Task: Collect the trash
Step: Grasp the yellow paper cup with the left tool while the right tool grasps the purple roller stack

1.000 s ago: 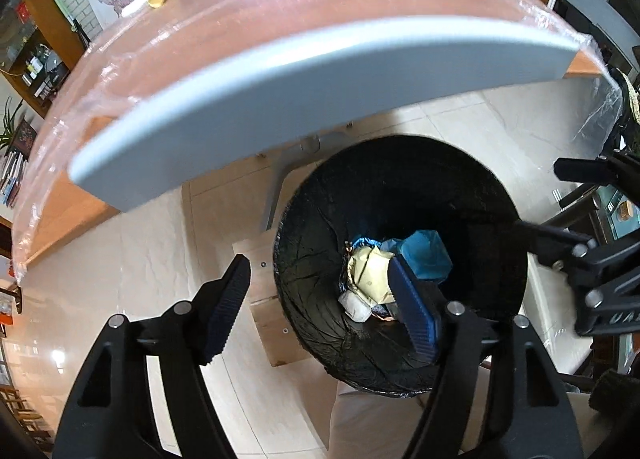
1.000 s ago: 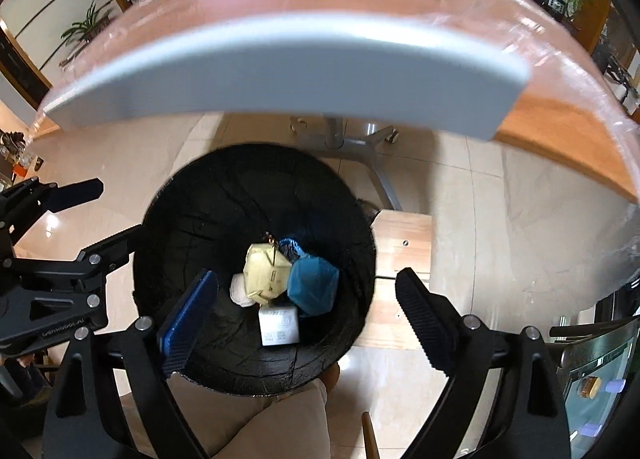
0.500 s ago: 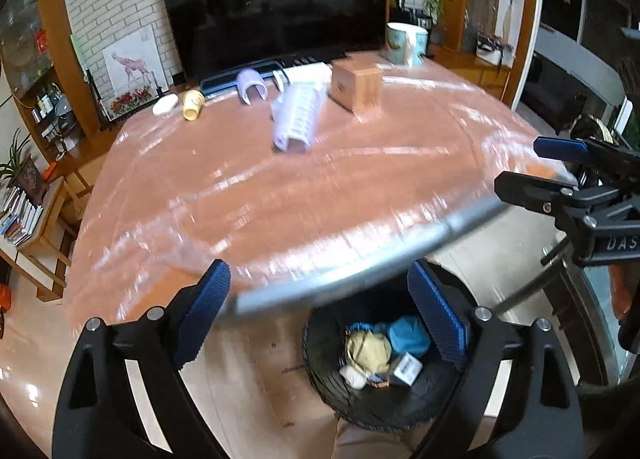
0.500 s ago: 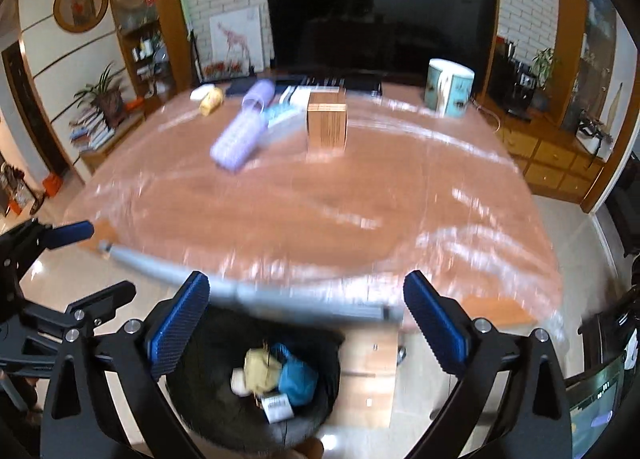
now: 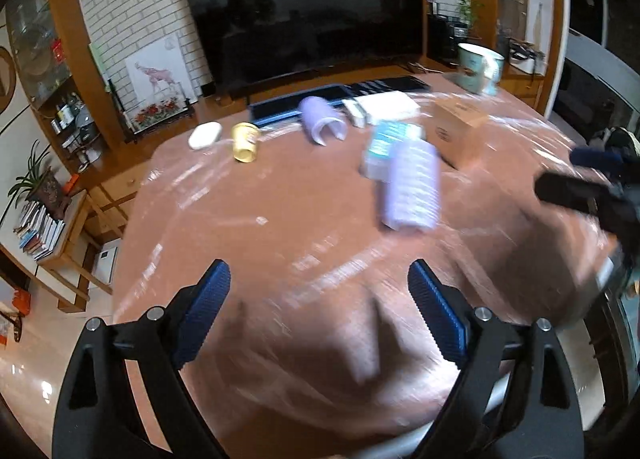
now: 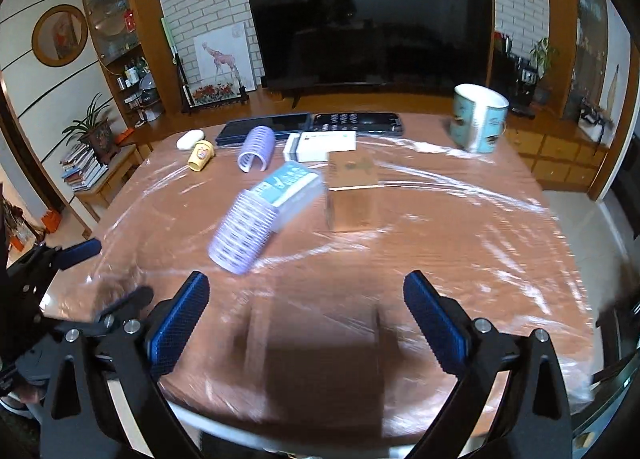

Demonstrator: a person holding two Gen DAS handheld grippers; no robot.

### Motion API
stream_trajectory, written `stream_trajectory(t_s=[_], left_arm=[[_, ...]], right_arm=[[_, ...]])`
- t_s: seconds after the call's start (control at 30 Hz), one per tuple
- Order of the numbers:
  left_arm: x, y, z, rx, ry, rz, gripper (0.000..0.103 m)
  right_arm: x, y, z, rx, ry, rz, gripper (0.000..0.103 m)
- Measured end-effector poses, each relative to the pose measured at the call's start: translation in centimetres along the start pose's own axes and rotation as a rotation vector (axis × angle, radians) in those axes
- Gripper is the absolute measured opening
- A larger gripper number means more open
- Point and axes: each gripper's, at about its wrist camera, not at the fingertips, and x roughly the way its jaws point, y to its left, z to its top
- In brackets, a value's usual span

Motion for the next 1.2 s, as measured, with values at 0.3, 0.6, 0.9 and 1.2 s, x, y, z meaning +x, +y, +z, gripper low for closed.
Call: stream_trajectory(t_s=[0.3,0.6,0.9,1.2], left_arm=[[6.1,6.9,4.9,-0.103,0.027,0.048,0.091],[11.9,8.0,8.0,-0.135,0.072,0.065,0.091],[15.5,8.5,10.5,-0.134,0.101,0.083,0.086],[17.3,8.2,10.8,-0.126,0.143,0.035,0.041]], right_arm=[[7.2,3.7,1.6,0.083,0.079,0.001,0.094],[10.7,4.0,1.5,0.142,0.128,-0.025,0.082],[11.2,4.1,1.5,0.147,0.131,-0.021,0.07],[11.2,3.9,1.4,0.098,0.132,-0.002,0.043]])
